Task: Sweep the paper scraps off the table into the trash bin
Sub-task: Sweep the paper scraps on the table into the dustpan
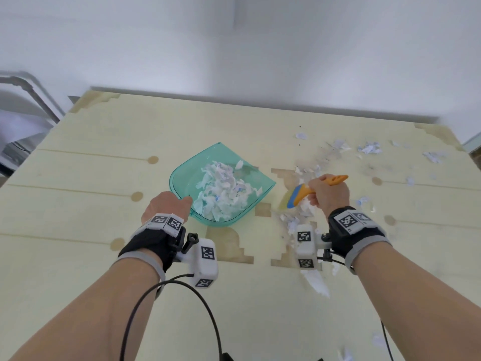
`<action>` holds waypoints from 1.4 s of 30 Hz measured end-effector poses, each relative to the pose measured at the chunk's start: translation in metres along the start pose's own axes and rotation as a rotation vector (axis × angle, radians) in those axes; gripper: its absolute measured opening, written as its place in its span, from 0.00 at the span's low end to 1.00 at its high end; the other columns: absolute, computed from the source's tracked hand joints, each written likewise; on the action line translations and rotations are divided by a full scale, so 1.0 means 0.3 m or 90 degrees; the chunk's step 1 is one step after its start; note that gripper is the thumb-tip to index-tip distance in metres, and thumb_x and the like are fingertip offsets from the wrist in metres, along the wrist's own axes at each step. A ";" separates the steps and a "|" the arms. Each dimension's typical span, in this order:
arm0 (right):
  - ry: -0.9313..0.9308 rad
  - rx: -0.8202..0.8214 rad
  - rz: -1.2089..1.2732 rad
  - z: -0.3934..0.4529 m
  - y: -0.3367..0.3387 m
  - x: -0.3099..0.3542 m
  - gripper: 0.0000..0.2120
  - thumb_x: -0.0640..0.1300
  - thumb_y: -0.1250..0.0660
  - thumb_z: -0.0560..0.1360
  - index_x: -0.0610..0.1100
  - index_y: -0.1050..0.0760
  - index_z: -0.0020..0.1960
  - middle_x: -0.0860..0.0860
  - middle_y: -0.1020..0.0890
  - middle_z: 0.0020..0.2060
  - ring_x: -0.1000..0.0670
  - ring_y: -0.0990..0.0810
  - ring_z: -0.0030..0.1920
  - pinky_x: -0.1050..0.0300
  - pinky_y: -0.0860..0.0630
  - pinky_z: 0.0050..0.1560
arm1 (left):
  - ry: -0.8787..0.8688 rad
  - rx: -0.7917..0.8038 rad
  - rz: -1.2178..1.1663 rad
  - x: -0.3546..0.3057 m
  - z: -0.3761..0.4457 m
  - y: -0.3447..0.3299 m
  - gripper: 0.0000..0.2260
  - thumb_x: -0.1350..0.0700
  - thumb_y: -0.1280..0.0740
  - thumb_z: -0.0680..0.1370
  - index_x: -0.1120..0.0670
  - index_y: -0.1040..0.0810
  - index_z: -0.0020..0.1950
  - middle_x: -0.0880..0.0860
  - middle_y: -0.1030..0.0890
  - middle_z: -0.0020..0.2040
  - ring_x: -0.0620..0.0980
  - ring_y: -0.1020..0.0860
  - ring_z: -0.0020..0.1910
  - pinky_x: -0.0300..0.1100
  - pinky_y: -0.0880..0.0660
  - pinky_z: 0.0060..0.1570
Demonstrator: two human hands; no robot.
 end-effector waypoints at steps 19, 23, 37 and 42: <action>-0.089 0.221 -0.101 -0.227 0.033 -0.089 0.11 0.33 0.41 0.74 0.44 0.32 0.36 0.45 0.27 0.27 0.49 0.31 0.28 0.61 0.32 0.31 | -0.071 0.054 -0.015 0.024 -0.078 -0.001 0.15 0.48 0.38 0.72 0.59 0.20 0.40 0.55 0.16 0.36 0.55 0.17 0.41 0.45 0.23 0.45; -0.019 0.111 -0.048 -0.180 0.133 -0.079 0.06 0.32 0.40 0.73 0.38 0.25 0.43 0.44 0.26 0.28 0.48 0.30 0.28 0.59 0.32 0.29 | -0.065 0.047 -0.024 0.031 -0.106 -0.013 0.15 0.48 0.38 0.71 0.59 0.20 0.39 0.55 0.16 0.37 0.55 0.17 0.41 0.46 0.23 0.45; 0.010 0.305 -0.049 -0.115 0.311 -0.168 0.08 0.32 0.37 0.73 0.41 0.21 0.41 0.44 0.22 0.29 0.49 0.27 0.29 0.61 0.29 0.29 | 0.008 0.019 -0.032 0.044 -0.267 -0.092 0.14 0.48 0.37 0.70 0.59 0.22 0.35 0.53 0.17 0.31 0.55 0.18 0.35 0.44 0.22 0.44; 0.035 0.119 0.157 -0.013 0.383 -0.161 0.07 0.35 0.37 0.75 0.39 0.21 0.46 0.45 0.24 0.29 0.53 0.27 0.24 0.64 0.27 0.25 | 0.027 -0.011 -0.003 0.055 -0.298 -0.085 0.14 0.48 0.37 0.69 0.58 0.22 0.32 0.51 0.18 0.25 0.53 0.18 0.32 0.41 0.24 0.40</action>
Point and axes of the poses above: each hand's wrist, its own z-axis towards the middle knuckle, its own y-axis out of the back of the hand, x = y × z, the point moved 1 cm from there along z, towards the middle knuckle
